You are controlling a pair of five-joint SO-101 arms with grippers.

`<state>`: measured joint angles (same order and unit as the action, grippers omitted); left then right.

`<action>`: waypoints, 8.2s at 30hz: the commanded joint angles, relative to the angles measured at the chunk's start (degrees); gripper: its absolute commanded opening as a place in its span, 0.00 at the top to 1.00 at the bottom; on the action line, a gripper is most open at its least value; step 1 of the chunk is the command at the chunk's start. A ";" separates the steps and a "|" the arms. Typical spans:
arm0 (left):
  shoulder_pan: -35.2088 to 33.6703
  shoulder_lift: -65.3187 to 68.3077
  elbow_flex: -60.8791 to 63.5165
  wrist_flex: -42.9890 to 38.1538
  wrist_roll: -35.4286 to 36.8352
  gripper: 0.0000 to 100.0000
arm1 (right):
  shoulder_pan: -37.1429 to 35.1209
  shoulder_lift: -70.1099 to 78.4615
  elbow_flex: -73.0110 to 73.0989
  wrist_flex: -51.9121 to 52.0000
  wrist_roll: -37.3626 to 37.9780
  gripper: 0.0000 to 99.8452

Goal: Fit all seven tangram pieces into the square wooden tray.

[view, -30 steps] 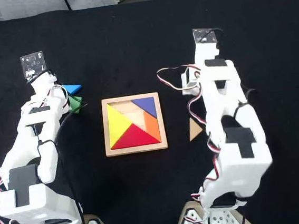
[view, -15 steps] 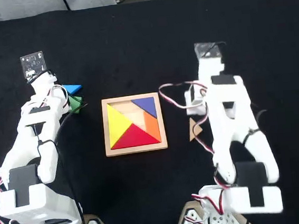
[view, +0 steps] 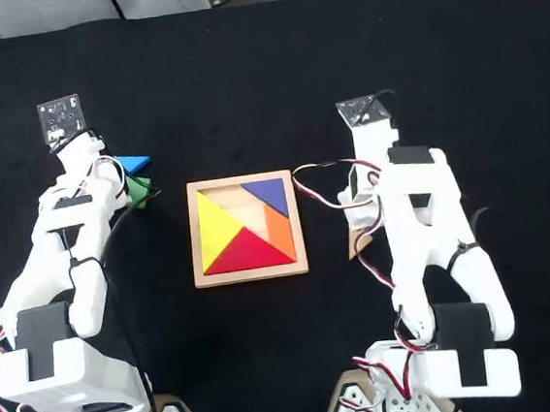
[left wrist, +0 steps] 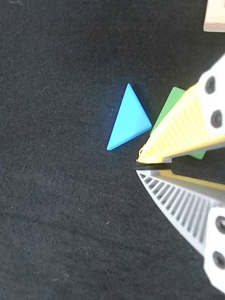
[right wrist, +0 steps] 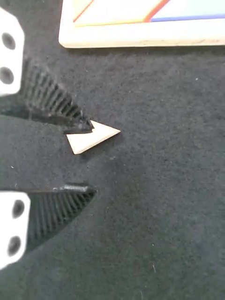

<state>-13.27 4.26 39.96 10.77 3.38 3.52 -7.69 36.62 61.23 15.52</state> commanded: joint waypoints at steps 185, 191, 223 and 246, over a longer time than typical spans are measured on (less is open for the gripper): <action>0.40 -0.26 -3.38 -0.09 0.53 0.96 | -1.41 -2.59 11.21 0.09 34.20 0.96; 0.40 -0.26 -3.38 -0.09 0.53 0.96 | -3.43 -6.20 5.05 7.47 29.10 0.96; -13.32 -0.26 -5.76 0.35 13.19 0.96 | -30.68 30.20 -46.29 18.02 -27.60 0.96; -12.97 -0.26 -5.76 0.35 13.19 0.96 | -30.86 34.07 -46.99 19.78 -51.25 0.95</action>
<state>-26.11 4.35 37.32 10.77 15.87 -26.64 26.68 -7.34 79.78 -33.36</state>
